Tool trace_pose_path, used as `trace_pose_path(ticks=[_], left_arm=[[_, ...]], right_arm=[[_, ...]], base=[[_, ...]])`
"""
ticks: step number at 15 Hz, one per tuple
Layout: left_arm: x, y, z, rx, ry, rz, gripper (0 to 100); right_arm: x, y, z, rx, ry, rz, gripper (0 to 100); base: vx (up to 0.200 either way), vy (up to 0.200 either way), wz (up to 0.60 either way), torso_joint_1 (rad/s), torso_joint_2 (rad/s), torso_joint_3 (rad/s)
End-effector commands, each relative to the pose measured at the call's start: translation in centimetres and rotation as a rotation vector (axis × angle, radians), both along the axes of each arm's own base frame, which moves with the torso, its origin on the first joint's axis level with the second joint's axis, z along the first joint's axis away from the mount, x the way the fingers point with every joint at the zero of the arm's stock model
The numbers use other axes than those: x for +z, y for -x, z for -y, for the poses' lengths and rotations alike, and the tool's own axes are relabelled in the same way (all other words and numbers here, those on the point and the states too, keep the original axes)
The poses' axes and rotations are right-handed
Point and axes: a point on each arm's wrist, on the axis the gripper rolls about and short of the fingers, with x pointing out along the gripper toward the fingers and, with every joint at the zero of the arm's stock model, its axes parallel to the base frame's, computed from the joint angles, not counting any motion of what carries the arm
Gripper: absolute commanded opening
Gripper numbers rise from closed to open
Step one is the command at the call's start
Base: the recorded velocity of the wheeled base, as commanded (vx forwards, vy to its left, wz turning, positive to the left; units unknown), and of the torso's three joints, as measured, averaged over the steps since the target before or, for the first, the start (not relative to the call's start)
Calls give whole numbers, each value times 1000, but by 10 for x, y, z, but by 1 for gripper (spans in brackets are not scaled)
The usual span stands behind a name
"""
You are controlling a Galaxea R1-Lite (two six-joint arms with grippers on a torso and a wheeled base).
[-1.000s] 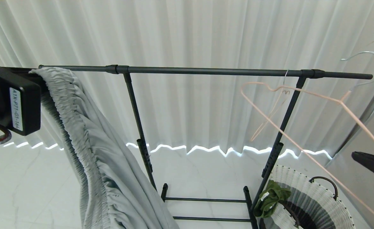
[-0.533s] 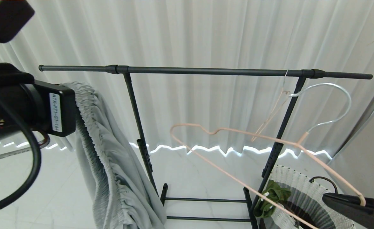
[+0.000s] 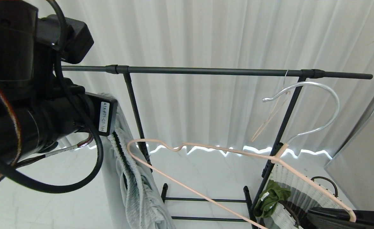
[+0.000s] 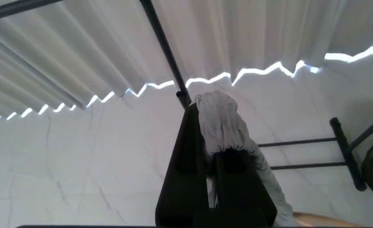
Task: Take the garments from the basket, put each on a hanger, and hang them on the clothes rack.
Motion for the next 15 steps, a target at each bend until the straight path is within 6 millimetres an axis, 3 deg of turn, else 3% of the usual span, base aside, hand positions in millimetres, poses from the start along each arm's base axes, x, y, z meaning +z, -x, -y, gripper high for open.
trace_pose_path(ticks=[1, 5, 15], left_arm=[[0, -4, 4, 2, -4, -4, 0], [6, -12, 7, 14, 7, 9, 0], [10, -33, 15, 94, -7, 25, 0]], right_arm=[[0, -2, -6, 2, 9, -3, 0], [5, -8, -18, -7, 17, -4, 0], [10, -10, -21, -28, 12, 4, 0]], base=[[0, 0, 0, 0, 0, 0], [0, 0, 0, 0, 0, 0], [0, 0, 0, 0, 0, 0]])
